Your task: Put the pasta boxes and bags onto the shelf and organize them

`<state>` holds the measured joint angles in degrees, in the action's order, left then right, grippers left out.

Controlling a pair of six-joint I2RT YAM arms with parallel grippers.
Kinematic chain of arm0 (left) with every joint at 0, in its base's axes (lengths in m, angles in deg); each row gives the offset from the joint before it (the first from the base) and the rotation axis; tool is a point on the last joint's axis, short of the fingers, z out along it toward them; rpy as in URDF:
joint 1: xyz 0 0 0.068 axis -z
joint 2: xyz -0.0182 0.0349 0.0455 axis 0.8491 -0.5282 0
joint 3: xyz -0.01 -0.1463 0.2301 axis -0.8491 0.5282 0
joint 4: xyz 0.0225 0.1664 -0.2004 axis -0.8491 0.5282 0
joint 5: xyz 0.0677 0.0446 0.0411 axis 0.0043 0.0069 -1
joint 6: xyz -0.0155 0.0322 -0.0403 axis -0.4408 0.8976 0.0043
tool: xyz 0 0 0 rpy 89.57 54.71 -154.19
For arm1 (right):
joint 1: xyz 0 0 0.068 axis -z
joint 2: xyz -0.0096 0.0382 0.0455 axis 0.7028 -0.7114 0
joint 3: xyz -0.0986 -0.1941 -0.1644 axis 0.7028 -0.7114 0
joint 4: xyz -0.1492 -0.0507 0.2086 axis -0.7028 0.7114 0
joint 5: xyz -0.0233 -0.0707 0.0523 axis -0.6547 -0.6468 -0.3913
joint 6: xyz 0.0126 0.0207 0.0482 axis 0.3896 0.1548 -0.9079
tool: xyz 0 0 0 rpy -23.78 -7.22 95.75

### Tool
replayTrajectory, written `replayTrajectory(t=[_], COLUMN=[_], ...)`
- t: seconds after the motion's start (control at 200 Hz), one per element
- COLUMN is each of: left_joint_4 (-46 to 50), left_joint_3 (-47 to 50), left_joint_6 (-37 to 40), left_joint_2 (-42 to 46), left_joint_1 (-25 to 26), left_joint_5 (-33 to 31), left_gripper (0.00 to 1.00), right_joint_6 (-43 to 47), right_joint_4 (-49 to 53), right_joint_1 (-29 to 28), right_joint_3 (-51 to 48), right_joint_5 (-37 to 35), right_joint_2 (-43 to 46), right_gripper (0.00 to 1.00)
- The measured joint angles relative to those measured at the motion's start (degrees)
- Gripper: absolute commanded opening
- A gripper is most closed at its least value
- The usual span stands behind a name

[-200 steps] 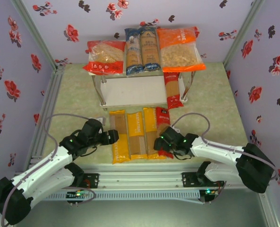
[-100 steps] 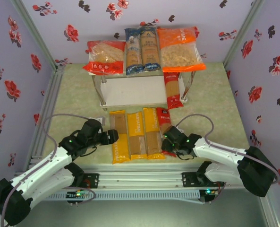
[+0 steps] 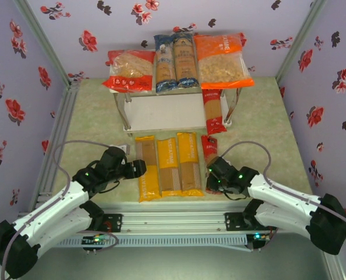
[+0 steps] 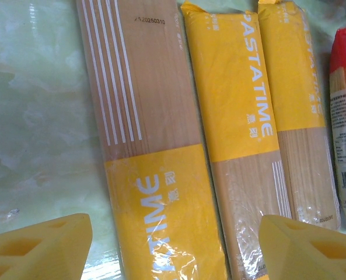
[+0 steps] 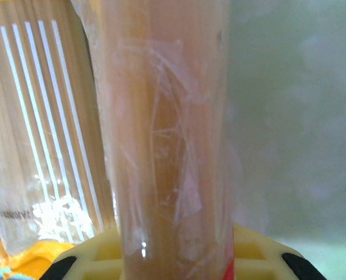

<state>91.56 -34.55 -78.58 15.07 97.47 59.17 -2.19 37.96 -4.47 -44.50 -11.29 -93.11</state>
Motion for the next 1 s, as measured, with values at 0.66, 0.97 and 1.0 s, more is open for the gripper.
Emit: replayTrajectory(t=[0.66,0.97,1.0], left_joint_4=[0.6,1.0,1.1], left_joint_3=[0.0,-0.5,-0.7], left_joint_6=[0.2,1.1,1.1], left_joint_2=[0.2,0.2,0.2], left_joint_1=[0.0,0.0,0.0], left_joint_5=[0.0,0.0,0.0], left_gripper=[0.76,0.76,0.76], right_joint_6=[4.1,9.4,10.4], right_joint_4=[12.7,14.9,14.8], right_joint_1=[-10.9,-6.2,-5.2], right_joint_3=[20.3,32.5,33.6], right_joint_5=[-0.1,-8.5,-9.0], right_joint_2=[-5.4,-17.8,-19.1], right_gripper=[0.00,0.00,0.00])
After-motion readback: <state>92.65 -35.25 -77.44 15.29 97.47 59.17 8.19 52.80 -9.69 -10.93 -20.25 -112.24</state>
